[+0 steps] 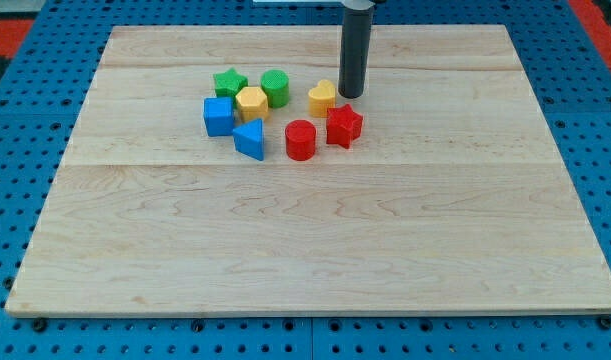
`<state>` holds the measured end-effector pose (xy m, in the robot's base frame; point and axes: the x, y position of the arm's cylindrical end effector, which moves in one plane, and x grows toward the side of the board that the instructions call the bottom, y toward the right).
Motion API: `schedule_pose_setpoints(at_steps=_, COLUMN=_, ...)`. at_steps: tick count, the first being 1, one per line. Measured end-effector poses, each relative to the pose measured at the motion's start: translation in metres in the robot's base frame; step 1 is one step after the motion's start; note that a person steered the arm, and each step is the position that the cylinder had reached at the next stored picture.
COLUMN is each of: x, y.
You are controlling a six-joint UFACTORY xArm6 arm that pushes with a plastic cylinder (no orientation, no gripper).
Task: Push the yellow heart into the green circle and hexagon
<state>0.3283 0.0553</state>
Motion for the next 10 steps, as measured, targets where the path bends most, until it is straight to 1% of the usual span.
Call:
schedule_pose_setpoints(at_steps=1, x=0.012, y=-0.004)
schedule_pose_setpoints(at_steps=5, x=0.015, y=-0.001)
schedule_pose_setpoints(at_steps=6, x=0.019, y=0.006)
schedule_pose_setpoints(at_steps=7, x=0.031, y=0.032)
schedule_pose_setpoints(at_steps=8, x=0.032, y=0.048)
schedule_pose_setpoints(at_steps=10, x=0.032, y=0.048)
